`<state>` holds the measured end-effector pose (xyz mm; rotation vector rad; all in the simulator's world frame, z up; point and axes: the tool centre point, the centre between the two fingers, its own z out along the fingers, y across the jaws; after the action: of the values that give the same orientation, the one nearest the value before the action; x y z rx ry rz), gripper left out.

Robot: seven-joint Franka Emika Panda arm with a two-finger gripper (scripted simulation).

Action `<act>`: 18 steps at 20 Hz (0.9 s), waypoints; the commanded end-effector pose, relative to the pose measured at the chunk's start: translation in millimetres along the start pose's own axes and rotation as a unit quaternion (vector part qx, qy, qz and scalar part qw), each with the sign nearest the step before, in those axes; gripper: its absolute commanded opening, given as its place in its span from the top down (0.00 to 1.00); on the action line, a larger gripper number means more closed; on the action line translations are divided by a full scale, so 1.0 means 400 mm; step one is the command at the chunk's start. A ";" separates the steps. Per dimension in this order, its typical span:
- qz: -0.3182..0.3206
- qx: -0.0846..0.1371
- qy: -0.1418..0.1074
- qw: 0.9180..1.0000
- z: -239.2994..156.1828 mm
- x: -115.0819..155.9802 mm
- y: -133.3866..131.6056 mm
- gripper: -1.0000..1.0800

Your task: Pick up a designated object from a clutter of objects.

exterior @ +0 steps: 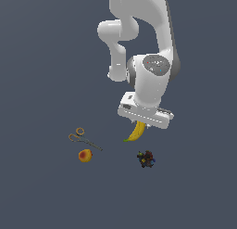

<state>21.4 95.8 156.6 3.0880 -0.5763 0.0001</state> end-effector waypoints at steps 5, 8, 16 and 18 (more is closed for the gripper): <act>0.000 0.000 0.001 1.000 -0.170 0.000 -0.072 1.00; 0.000 0.000 0.000 1.000 -0.245 0.001 -0.105 1.00; 0.001 0.000 0.000 1.000 -0.429 0.006 -0.188 1.00; 0.001 0.000 0.000 1.000 -0.463 0.008 -0.204 1.00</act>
<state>51.5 166.4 329.8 3.0876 -0.5775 0.0001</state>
